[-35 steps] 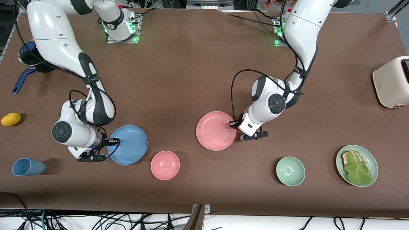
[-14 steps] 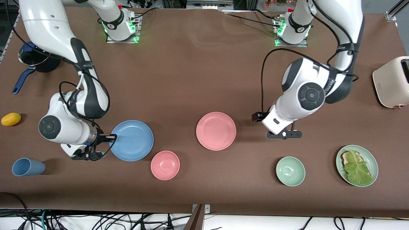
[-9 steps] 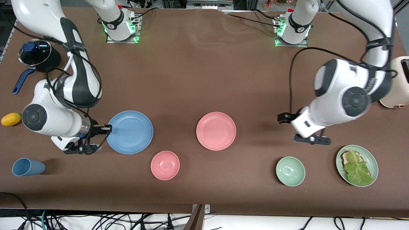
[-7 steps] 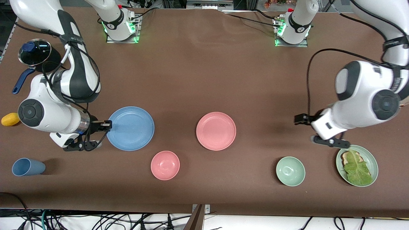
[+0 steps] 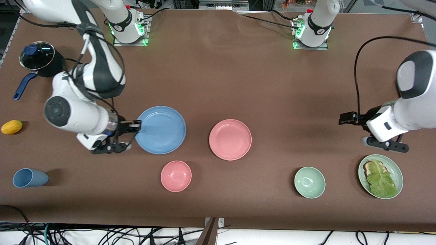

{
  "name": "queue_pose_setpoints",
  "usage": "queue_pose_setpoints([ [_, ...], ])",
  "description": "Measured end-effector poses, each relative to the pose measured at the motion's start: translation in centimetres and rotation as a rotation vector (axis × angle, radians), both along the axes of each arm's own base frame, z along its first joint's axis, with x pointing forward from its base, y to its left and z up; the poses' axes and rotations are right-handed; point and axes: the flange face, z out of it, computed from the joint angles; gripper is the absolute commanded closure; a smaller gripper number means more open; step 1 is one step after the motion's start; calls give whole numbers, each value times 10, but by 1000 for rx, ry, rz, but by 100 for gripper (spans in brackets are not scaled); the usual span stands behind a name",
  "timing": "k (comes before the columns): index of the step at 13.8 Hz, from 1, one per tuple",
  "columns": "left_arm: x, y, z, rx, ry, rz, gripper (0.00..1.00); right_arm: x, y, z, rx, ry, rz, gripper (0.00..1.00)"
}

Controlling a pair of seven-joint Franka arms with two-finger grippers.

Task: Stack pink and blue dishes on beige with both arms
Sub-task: 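Carry the blue plate onto the pink plate while the left gripper withdraws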

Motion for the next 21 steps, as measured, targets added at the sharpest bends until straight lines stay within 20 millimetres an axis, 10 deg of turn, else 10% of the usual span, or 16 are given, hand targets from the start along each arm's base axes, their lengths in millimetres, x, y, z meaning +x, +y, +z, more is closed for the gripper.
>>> queue_pose_setpoints([
  [9, -18, 1, 86, 70, -62, -24, 0, -74, 211, -53, 9, -22, -230, 100],
  [13, -32, 9, 119, 72, -107, -10, 0, -76, 239, -98, 57, -65, -287, 100],
  [21, -35, 15, 116, 42, -73, 13, 0, -82, 257, -148, 58, -115, -305, 100],
])
